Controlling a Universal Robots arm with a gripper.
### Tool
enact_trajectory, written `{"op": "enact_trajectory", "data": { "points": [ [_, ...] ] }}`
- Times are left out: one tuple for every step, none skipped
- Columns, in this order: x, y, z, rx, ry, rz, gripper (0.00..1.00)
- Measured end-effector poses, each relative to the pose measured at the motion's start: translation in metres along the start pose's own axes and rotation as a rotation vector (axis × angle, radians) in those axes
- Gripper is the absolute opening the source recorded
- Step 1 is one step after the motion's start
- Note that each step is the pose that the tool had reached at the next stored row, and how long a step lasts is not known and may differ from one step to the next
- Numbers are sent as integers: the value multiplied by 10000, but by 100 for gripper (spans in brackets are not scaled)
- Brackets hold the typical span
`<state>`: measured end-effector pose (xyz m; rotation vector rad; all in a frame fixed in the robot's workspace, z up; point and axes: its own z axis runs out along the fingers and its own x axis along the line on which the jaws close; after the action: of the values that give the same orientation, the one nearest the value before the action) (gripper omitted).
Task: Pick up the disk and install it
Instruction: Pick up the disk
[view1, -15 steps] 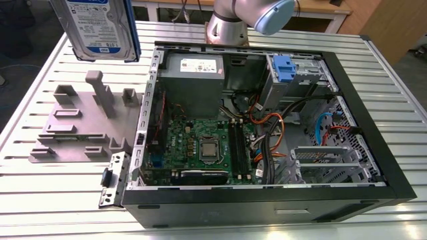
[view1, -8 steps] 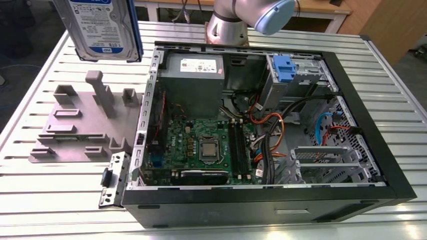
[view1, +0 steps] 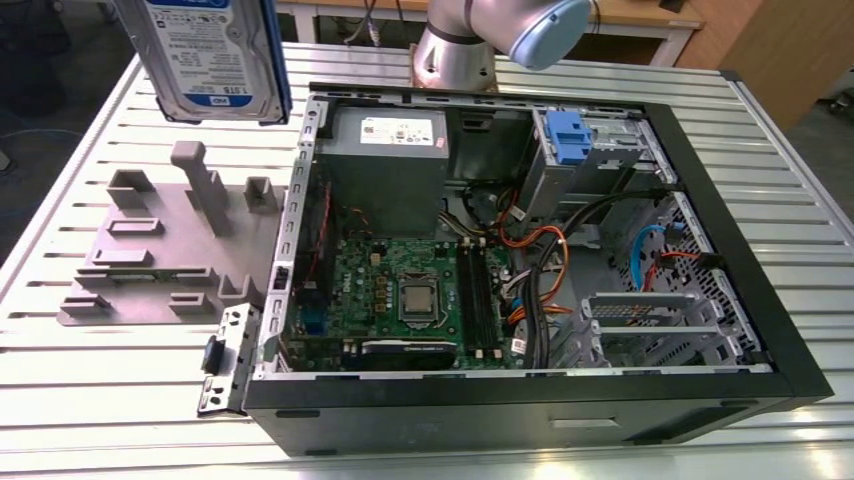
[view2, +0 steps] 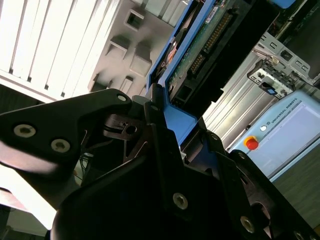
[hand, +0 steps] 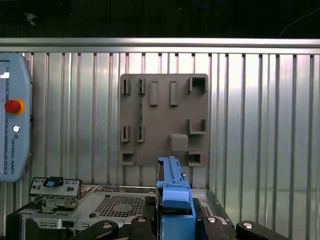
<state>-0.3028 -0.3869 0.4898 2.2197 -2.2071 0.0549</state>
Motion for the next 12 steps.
{"op": "enact_trajectory", "data": {
  "points": [
    [0, -6, 0, 0, 0, 0, 36],
    [0, -13, 0, -1, 0, 0, 36],
    [0, -19, 1, 0, 0, 0, 36],
    [0, -26, 1, 0, 0, 0, 36],
    [0, -32, 1, 0, 0, 0, 36],
    [0, -39, 1, 0, 0, 0, 36],
    [0, -45, 1, 0, 0, 0, 36],
    [0, -52, 2, 0, 0, 0, 36],
    [0, -58, 2, 0, 0, 0, 36],
    [0, -64, 2, 0, 0, 0, 36],
    [0, -71, 2, 0, 0, 0, 36],
    [0, -77, 2, 0, 0, 0, 36]
  ]
}}
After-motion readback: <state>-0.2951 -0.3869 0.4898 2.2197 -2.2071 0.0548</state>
